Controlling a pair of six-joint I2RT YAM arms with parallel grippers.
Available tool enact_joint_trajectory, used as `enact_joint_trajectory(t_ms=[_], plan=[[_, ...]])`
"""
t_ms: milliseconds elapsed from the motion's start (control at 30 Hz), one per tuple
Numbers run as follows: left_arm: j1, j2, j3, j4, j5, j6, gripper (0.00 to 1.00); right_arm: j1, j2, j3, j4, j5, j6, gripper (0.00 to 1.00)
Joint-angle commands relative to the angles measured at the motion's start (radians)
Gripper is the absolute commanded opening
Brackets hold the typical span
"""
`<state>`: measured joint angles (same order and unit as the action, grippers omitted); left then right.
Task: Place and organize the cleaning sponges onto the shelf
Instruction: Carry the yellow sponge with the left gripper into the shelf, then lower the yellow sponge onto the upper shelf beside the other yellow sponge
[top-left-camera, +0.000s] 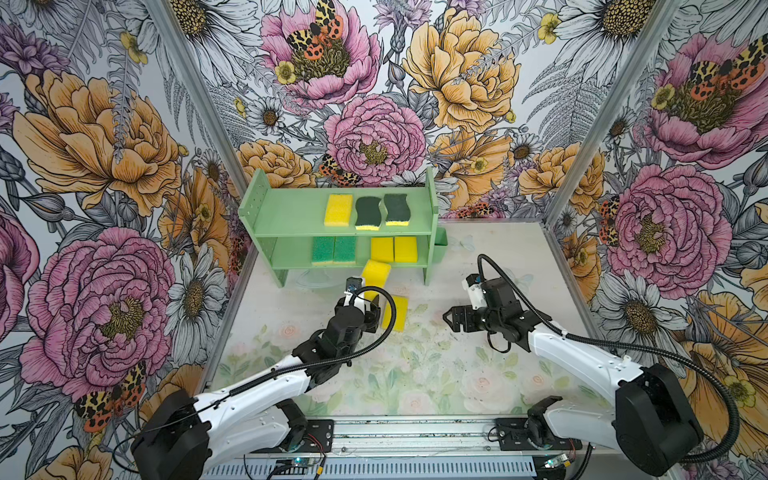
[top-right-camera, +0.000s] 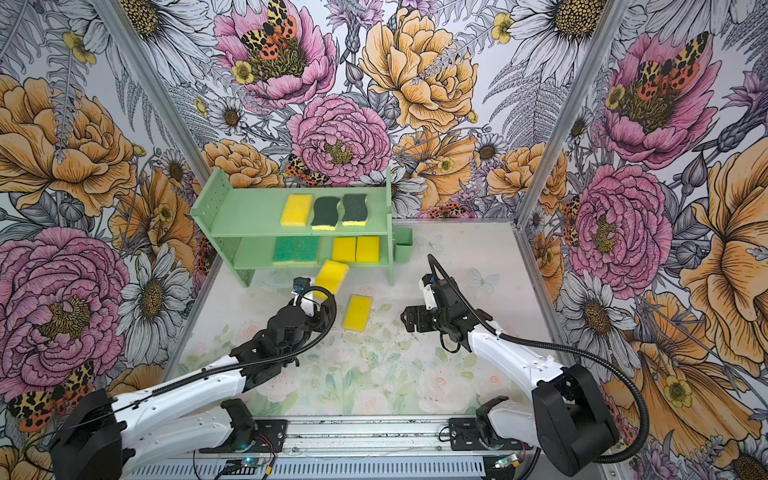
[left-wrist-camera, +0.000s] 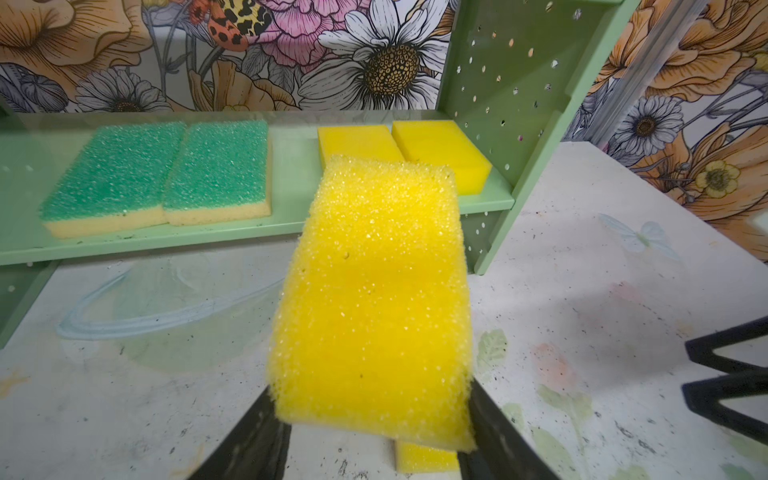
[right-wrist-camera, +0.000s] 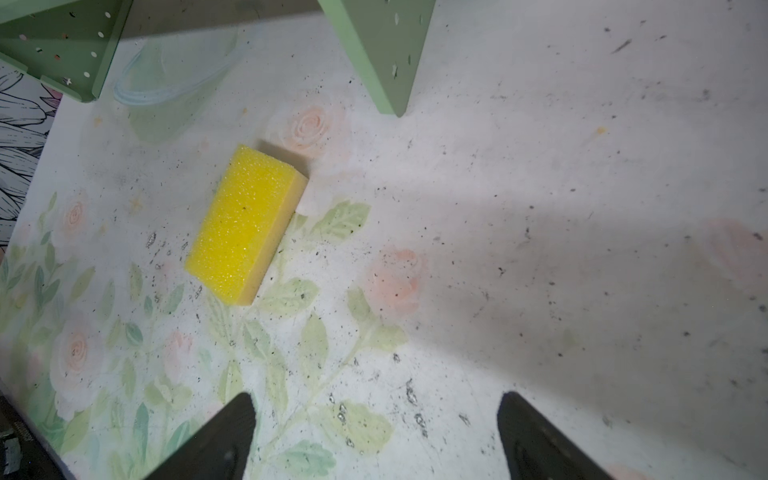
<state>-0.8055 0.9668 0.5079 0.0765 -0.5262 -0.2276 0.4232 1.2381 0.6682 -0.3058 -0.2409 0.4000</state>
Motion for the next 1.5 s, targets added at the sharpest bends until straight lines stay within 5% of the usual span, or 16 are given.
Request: enact_joint_trajectory(t_ms=[0,233,533,1100,1467], plan=[[0.03,-0.093,0.049,-0.194,0.029,0.02,0.6,-0.011,0.014,0.005,0.008,-0.005,-0.01,0.93],[0.11,-0.216,0.157,-0.347,0.056,0.062,0.61,-0.011,0.009,0.008,0.008,-0.009,-0.009,0.93],[0.27,-0.181,0.352,-0.422,0.141,0.125,0.61,-0.011,-0.001,0.005,0.008,-0.012,0.0,0.93],[0.643,0.115,0.568,-0.304,0.433,0.143,0.61,-0.011,-0.041,-0.005,0.006,-0.021,0.0,0.93],[0.704,0.277,0.685,-0.294,0.464,0.158,0.61,-0.012,-0.054,-0.009,0.004,-0.026,0.005,0.93]])
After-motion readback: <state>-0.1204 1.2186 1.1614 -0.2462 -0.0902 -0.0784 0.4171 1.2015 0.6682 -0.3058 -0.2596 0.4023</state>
